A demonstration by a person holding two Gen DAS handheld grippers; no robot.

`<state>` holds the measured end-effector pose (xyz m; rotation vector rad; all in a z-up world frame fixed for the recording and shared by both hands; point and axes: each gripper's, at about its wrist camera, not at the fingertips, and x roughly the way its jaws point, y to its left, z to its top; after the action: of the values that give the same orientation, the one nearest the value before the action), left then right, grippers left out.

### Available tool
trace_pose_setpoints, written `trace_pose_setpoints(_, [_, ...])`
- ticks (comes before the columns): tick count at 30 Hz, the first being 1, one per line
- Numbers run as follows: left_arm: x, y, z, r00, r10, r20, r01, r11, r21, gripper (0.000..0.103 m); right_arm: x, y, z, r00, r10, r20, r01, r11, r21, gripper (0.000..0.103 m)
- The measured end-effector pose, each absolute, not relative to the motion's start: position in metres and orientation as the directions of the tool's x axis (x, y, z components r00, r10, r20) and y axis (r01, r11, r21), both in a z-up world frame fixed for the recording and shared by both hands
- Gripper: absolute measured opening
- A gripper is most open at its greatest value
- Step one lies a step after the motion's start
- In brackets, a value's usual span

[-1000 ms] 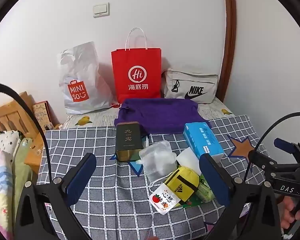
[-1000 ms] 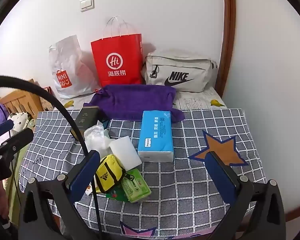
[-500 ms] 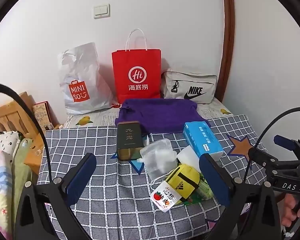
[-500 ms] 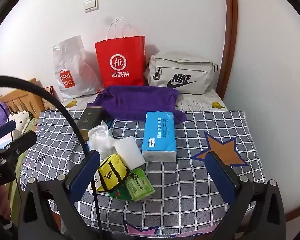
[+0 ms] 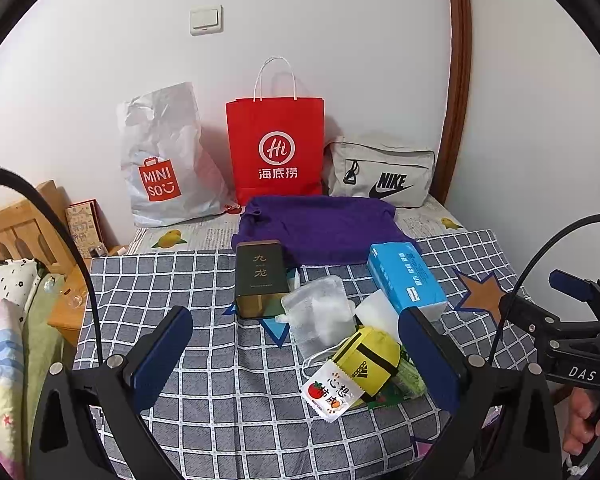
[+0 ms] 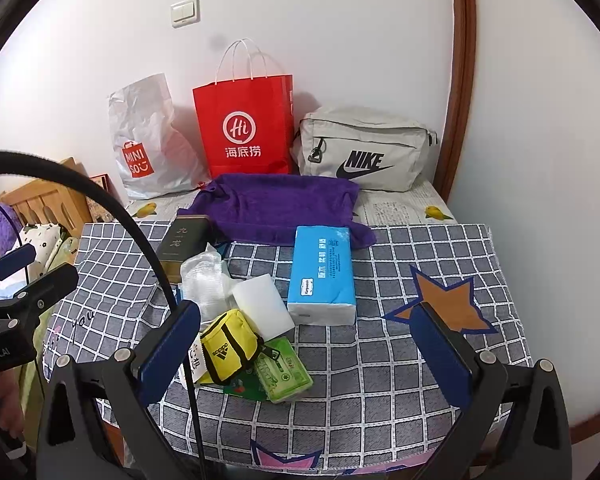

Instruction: Organize soft objects

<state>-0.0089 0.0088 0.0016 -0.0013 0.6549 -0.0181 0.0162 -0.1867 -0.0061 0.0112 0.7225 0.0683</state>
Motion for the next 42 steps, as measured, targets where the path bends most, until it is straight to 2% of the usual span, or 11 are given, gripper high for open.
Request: trace_pose_setpoints(42, [-0.0176,0.0101,-0.0023,0.801,-0.009,-0.598,0.025,0.999,0.019,0.103,0.0102,-0.1808,-0.006,0.759,0.061,-0.648,-0.062,0.998,0.022,0.103])
